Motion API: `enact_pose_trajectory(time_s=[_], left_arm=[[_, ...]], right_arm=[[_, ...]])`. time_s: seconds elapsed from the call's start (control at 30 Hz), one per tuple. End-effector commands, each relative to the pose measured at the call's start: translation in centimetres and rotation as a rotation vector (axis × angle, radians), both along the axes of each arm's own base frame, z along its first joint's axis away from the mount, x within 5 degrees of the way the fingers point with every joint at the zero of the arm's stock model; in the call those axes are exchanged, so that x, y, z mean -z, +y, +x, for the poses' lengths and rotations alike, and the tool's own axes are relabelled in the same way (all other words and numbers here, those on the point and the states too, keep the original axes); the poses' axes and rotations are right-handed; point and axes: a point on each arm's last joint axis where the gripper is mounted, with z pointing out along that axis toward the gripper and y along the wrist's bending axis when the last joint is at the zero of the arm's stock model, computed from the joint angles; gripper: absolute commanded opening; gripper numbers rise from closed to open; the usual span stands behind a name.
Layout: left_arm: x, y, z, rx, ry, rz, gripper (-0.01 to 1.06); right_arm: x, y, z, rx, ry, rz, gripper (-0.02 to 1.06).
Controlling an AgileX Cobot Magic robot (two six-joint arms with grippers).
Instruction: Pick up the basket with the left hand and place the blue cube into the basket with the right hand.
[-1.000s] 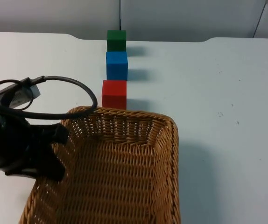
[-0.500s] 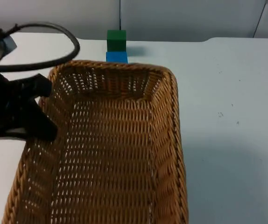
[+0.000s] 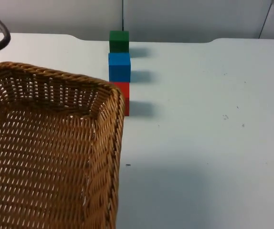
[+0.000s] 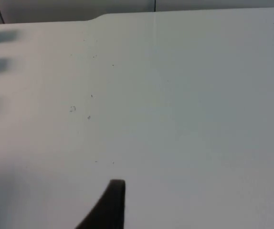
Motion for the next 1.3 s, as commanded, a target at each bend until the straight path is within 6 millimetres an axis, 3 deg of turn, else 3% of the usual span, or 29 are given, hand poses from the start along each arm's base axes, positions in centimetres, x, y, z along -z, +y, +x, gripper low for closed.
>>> enact_pose_trajectory(time_s=[0.0, 0.33, 0.5, 0.83, 0.93, 0.97, 1.07, 1.1, 1.23, 1.27], left_arm=[[-0.3, 0.3, -0.3, -0.013, 0.014, -0.034, 0.00], [-0.3, 1.6, -0.3, -0.026, -0.014, -0.029, 0.00], [-0.4, 1.6, -0.2, -0.015, -0.027, -0.069, 0.00], [-0.2, 1.5, -0.3, 0.013, -0.007, -0.085, 0.00], [-0.2, 1.5, -0.2, 0.007, -0.016, -0.081, 0.00], [-0.2, 1.5, -0.2, 0.007, -0.016, -0.081, 0.00], [-0.2, 1.5, -0.2, 0.005, -0.019, -0.078, 0.00], [-0.2, 1.5, -0.2, 0.005, -0.019, -0.078, 0.00], [-0.2, 1.6, -0.1, -0.002, -0.028, -0.070, 0.00], [-0.2, 1.6, -0.1, -0.002, -0.028, -0.070, 0.00]], right_arm=[[0.1, 0.1, 0.1, -0.007, -0.006, -0.001, 1.04], [-1.5, 1.0, -0.1, -0.115, -0.114, -0.001, 1.04], [-2.8, 1.2, 1.8, -0.145, -0.070, 0.018, 1.04], [-7.7, 1.2, 8.6, -0.166, -0.065, -0.008, 1.02], [-9.5, 1.6, 12.4, -0.223, -0.025, 0.002, 1.01], [-9.5, 1.6, 12.4, -0.223, -0.025, 0.002, 1.01], [-10.9, 2.3, 16.3, -0.296, -0.010, 0.038, 1.00], [-10.9, 2.3, 16.3, -0.296, -0.010, 0.038, 1.00], [-12.2, 3.8, 22.0, -0.419, 0.044, 0.137, 1.00], [-12.2, 3.8, 22.0, -0.419, 0.044, 0.137, 1.00]])
